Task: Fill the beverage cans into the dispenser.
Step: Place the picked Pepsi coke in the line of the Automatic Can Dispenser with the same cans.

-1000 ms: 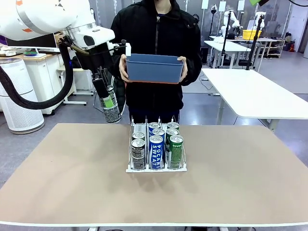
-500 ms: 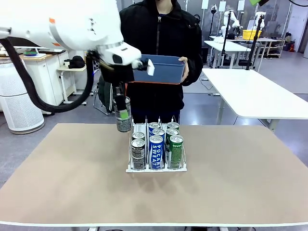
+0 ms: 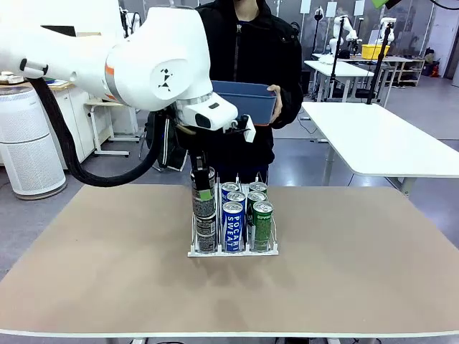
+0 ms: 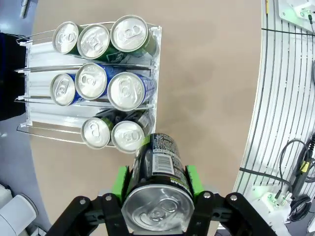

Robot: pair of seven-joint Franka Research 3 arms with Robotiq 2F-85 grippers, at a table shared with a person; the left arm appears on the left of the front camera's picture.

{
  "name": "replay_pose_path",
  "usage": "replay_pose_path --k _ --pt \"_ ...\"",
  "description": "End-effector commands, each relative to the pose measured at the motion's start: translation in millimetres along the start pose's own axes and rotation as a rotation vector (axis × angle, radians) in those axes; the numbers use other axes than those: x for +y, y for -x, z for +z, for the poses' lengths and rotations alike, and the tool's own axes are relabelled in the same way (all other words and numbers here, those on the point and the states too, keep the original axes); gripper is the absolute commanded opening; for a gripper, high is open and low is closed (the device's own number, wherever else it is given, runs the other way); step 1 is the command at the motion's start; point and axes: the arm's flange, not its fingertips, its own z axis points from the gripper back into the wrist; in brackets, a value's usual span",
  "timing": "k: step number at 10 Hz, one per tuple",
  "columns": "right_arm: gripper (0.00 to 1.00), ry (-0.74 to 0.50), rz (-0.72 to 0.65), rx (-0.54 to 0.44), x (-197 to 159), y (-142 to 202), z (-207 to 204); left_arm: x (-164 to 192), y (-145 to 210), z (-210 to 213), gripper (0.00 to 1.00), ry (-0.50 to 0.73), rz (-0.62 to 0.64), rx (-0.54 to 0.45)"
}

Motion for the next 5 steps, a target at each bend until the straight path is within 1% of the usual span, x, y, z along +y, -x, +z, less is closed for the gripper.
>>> replay_pose_path --k 1,2,3,4,5 --pt "1.0 -0.003 -0.002 0.0 0.2 1.1 -0.8 -21.0 -4.2 -9.8 0.58 -0.03 0.005 0.003" --pt "1.0 -0.003 -0.002 0.0 0.2 1.1 -0.8 -27.0 0.5 -16.1 0.58 0.001 -0.051 -0.004" --pt "1.0 -0.003 -0.002 0.0 0.2 1.1 -0.8 -28.5 4.4 -21.9 0.58 0.04 -0.093 -0.031" --pt "1.0 -0.003 -0.002 0.0 0.2 1.1 -0.8 -30.8 3.1 -27.6 0.58 0.049 -0.097 -0.029" --pt "1.0 -0.003 -0.002 0.0 0.2 1.1 -0.8 -30.9 5.7 -30.6 0.58 0.088 -0.139 -0.034"
